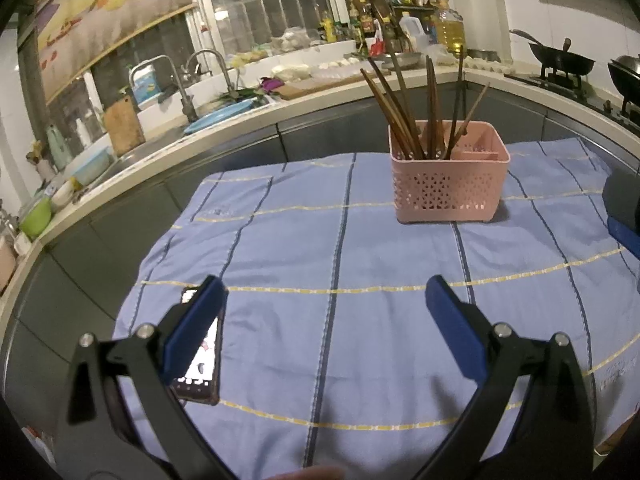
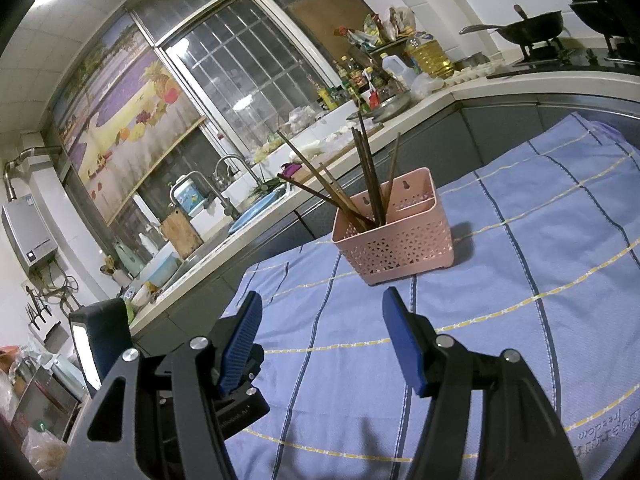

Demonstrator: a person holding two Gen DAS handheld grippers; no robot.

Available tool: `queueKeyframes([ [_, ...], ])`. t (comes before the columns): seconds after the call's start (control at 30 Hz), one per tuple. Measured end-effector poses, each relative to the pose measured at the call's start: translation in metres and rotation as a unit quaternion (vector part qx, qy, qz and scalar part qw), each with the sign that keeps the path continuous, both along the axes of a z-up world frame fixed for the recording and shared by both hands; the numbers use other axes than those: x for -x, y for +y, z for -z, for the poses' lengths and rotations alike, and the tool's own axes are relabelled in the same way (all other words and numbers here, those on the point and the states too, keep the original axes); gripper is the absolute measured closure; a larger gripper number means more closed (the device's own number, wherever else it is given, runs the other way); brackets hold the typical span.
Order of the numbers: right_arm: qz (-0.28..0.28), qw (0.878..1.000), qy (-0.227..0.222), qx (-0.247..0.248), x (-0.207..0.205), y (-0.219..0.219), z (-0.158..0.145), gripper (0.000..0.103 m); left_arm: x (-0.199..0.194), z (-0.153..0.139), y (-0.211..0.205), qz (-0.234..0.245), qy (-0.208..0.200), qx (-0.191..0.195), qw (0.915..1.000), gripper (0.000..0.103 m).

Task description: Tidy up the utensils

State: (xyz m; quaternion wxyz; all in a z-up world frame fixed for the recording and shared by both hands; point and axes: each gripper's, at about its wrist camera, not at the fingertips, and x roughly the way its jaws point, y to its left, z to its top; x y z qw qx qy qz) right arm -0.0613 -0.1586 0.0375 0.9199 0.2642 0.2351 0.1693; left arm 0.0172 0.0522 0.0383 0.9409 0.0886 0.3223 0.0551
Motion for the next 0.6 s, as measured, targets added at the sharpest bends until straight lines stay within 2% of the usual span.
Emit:
queueKeyframes([
  [0.6,0.000,1.000,0.001,0.000,-0.0003,0.0007,-0.0018,0.040,0.0011,-0.0017,-0.0005,0.001,-0.002,0.001,1.0000,0.006],
])
